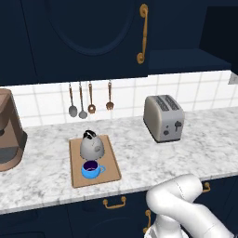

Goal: Pick the kettle from the counter and place it on the tray. Then pick the mug from the cabinet and place it on the tray. Then close the cabinet doors.

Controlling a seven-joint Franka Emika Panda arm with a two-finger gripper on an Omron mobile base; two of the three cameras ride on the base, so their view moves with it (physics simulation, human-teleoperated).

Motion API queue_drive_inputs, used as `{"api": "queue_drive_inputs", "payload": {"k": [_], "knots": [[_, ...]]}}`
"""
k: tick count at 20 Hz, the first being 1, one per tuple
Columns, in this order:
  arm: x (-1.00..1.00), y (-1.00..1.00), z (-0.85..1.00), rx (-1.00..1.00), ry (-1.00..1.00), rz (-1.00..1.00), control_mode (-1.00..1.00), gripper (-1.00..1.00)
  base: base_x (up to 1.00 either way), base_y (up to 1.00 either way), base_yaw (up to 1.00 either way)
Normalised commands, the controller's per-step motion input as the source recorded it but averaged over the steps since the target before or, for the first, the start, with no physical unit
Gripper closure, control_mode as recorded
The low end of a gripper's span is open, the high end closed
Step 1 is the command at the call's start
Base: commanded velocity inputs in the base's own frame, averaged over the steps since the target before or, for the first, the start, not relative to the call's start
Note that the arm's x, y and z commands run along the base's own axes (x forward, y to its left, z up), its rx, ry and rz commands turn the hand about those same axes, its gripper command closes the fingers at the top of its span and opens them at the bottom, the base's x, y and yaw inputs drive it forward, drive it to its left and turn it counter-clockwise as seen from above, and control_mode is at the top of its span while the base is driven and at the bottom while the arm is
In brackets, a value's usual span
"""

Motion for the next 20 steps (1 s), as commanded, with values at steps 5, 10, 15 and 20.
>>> {"api": "queue_drive_inputs", "payload": {"k": [5, 10, 15, 20], "knots": [[0.95, -0.28, -0.11, 0.00, 0.00, 0.00, -1.00, 1.00, 0.00, 0.00, 0.00], [0.44, -0.17, 0.16, 0.03, -0.03, 0.07, -1.00, 1.00, 0.00, 0.00, 0.00], [0.07, 0.11, 0.41, 0.04, -0.12, 0.09, -1.00, 1.00, 0.00, 0.00, 0.00], [-0.10, 0.82, 0.48, 0.00, -0.19, 0.09, -1.00, 1.00, 0.00, 0.00, 0.00]]}}
